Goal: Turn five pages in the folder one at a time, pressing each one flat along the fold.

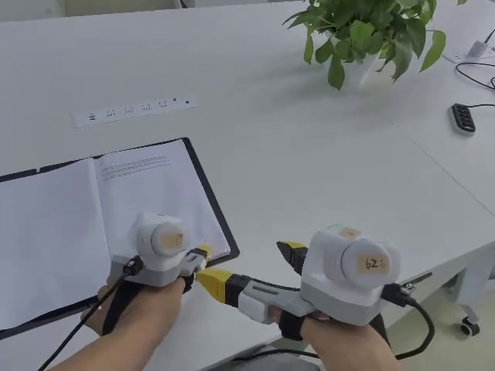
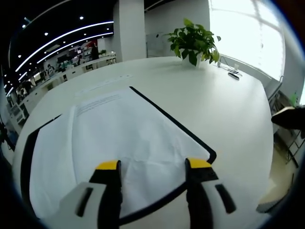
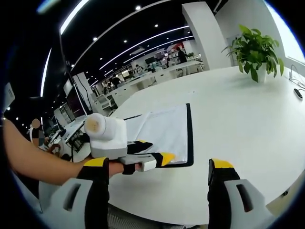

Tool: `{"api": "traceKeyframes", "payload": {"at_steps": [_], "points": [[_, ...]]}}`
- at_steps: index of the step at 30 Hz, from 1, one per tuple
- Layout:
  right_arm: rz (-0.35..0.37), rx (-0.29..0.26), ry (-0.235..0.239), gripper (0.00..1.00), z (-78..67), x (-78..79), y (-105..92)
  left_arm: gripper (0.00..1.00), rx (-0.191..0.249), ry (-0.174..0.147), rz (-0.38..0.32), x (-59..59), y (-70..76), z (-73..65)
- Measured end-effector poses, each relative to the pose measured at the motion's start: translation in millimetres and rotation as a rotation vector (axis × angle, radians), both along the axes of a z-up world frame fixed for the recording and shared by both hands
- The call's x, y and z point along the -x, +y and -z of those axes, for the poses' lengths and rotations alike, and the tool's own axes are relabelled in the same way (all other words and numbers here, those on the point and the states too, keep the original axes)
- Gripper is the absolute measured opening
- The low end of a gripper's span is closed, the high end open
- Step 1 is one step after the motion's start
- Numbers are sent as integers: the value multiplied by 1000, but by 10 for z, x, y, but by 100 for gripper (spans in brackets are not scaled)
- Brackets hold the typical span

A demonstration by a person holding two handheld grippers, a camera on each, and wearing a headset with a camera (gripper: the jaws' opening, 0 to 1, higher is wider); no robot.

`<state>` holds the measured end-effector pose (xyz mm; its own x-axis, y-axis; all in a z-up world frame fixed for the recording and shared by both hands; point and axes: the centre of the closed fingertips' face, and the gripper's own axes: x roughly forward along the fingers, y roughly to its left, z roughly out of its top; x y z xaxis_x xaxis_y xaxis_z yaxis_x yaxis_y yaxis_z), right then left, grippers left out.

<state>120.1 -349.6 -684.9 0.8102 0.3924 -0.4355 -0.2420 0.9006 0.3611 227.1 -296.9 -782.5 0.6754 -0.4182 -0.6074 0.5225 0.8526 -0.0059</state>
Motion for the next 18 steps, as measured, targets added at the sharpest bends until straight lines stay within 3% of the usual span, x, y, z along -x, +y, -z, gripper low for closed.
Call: {"api": "traceKeyframes", "payload": {"at_steps": [13,18], "points": [[5,-11,8,85,31,-9,-13,51,21,-6,-12,-12,12,4],[5,-12,10,85,40,-11,-10,46,23,-10,-17,-31,32,-2]]}}
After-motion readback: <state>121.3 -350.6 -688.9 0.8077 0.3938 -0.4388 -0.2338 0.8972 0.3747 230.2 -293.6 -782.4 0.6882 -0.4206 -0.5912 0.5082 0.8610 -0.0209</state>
